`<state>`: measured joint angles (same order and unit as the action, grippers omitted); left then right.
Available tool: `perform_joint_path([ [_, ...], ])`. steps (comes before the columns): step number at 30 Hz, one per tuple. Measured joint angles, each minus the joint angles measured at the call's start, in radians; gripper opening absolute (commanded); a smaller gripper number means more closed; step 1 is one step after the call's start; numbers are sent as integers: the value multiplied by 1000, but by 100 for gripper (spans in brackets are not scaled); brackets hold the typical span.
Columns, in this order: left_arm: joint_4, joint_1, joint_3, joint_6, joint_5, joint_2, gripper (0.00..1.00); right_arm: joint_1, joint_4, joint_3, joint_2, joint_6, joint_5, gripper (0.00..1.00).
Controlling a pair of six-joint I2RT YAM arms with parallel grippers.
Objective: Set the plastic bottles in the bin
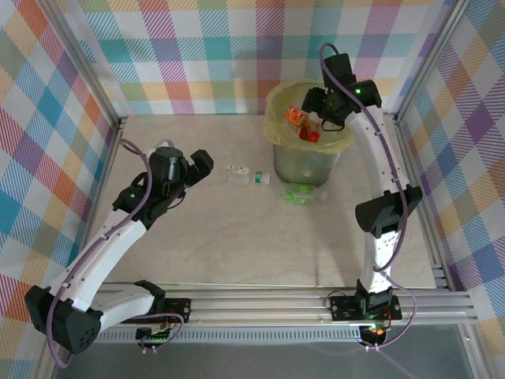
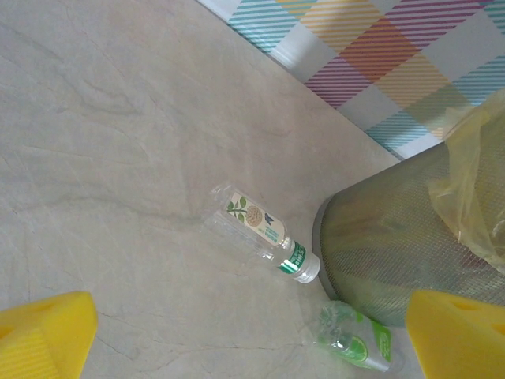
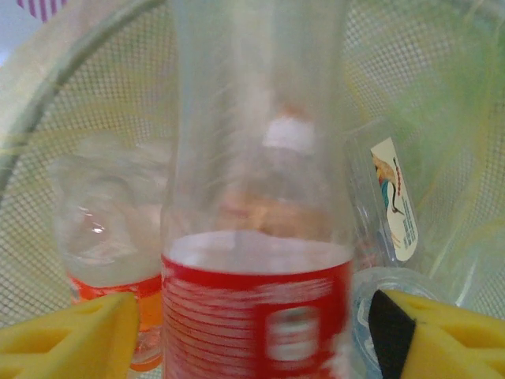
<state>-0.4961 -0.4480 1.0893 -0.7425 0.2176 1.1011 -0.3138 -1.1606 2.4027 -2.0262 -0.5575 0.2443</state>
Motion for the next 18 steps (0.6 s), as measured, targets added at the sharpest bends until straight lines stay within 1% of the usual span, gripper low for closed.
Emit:
perform_joint_path([
  [2, 0, 0, 0, 0, -5, 3, 100, 0, -1, -14, 0, -4, 0, 84],
  [8, 0, 2, 0, 0, -15, 5, 100, -7, 1, -27, 7, -3, -4, 85],
  [15, 1, 2, 0, 0, -15, 5, 100, -34, 22, -64, 52, 22, -35, 80],
  [18, 0, 2, 0, 0, -15, 5, 100, -42, 48, -110, 94, 24, -64, 78],
])
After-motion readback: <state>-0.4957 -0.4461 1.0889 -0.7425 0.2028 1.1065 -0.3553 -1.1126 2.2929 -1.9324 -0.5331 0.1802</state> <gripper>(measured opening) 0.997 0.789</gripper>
